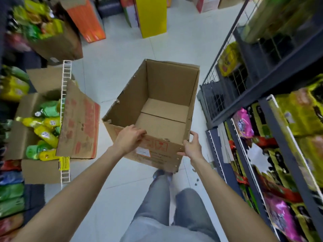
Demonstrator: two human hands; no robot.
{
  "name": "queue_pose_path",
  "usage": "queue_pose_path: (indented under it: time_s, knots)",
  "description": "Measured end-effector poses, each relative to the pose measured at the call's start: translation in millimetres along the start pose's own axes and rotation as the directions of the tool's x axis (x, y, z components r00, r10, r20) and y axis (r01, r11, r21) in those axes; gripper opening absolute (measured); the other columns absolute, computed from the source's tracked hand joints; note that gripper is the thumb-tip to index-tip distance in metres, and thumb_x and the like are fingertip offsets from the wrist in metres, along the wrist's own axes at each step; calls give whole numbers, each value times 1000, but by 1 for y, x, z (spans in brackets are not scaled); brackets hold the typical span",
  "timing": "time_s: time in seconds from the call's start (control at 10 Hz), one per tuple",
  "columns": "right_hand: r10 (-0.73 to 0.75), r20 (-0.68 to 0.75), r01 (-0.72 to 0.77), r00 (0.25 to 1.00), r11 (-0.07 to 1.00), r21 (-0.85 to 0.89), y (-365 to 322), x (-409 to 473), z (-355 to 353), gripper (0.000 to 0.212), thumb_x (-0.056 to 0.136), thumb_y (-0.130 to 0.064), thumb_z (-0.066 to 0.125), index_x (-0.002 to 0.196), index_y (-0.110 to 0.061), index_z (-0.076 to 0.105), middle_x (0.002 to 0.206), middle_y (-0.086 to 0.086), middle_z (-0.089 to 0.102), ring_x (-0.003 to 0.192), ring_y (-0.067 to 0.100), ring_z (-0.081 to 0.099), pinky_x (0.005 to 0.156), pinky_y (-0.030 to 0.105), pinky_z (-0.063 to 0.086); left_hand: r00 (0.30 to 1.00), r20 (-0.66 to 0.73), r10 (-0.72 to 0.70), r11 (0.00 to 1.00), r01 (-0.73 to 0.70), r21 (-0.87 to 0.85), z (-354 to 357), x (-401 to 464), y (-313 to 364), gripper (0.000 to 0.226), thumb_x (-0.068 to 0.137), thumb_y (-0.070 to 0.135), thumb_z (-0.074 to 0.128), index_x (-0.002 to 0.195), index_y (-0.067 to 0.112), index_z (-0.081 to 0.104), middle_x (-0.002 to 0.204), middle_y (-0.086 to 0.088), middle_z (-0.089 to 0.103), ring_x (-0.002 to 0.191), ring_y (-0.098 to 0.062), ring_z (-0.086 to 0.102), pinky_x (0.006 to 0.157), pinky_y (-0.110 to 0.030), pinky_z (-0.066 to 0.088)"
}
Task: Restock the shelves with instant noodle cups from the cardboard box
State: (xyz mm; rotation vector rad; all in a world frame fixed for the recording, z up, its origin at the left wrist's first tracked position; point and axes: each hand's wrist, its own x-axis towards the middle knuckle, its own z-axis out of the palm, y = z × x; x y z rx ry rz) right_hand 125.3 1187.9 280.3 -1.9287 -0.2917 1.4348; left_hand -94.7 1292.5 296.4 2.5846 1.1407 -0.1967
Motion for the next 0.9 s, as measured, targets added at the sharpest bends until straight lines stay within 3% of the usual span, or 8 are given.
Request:
queue_pose_path:
  time_s: [0.1, 0.3, 0.4, 0.5, 0.6, 0.7, 0.8, 0.9]
  knots:
    - [2, -13, -3, 1000, 1000, -30, -33, 62, -4, 43, 97, -13, 46, 135, -25, 31, 122, 13, 53, 100, 27, 60, 71, 37, 59, 997, 68, 30, 998, -34, 46, 5, 70, -17, 26, 81, 14, 65, 107, 18, 64, 98, -2, 68, 90, -26, 58, 72, -33, 45]
    - [-5, 4, 5, 1000, 996, -89, -71, 214, -32, 51, 90, 1, 42, 134, -24, 38, 98, 11, 59, 79, 20, 62, 79, 50, 57, 995, 93, 48, 997, -54, 58, 51, 200, -53, 22, 60, 9, 82, 73, 19, 68, 64, 1, 62, 55, -23, 56, 47, -24, 41]
    - [-17, 23, 19, 1000, 996, -90, -76, 288, -42, 52, 91, 5, 42, 135, -24, 39, 97, 5, 54, 84, 17, 58, 81, 50, 56, 992, 126, 9, 999, -5, -34, 94, 249, -72, 17, 74, 9, 71, 88, 20, 72, 78, -2, 67, 69, -27, 62, 49, -25, 42]
    - [-53, -10, 51, 999, 994, -95, -67, 354, -50, 52, 92, 8, 42, 134, -22, 44, 111, 2, 50, 105, 17, 51, 79, 50, 56, 990, 132, 40, 999, -35, -38, 143, 293, -76, 28, 77, 6, 70, 98, 24, 73, 85, 2, 69, 74, -24, 63, 48, -23, 42]
    - [-71, -54, 66, 996, 994, -91, -49, 411, -66, 57, 91, 14, 38, 134, -21, 48, 120, 0, 53, 107, 19, 55, 64, 35, 60, 983, 134, 122, 992, -121, -17, 183, 331, -71, 37, 64, 4, 80, 93, 27, 74, 78, 8, 68, 63, -18, 61, 40, -17, 37]
    - [-51, -139, 37, 989, 994, -103, -33, 455, -79, 57, 93, 9, 42, 138, -25, 48, 122, 3, 52, 92, 19, 58, 63, 34, 60, 987, 132, 95, 995, -96, 3, 218, 361, -61, 46, 58, 2, 83, 95, 29, 74, 76, 11, 67, 63, -14, 59, 40, -16, 37]
    - [-69, -293, 1, 954, 974, -228, -28, 475, -82, 51, 97, 0, 41, 138, -30, 47, 134, 8, 55, 99, 25, 59, 86, 45, 55, 982, 190, 4, 999, 3, -40, 243, 382, -42, 53, 78, -2, 63, 119, 32, 63, 103, 8, 67, 92, -16, 61, 59, -24, 49]
    - [-30, -477, -121, 879, 952, -282, -28, 472, -88, 47, 97, 1, 36, 138, -21, 46, 133, 9, 57, 115, 29, 54, 93, 34, 43, 956, 285, -64, 972, 124, -198, 257, 398, -22, 57, 90, -3, 43, 133, 33, 50, 125, 5, 62, 111, -20, 58, 84, -32, 51]
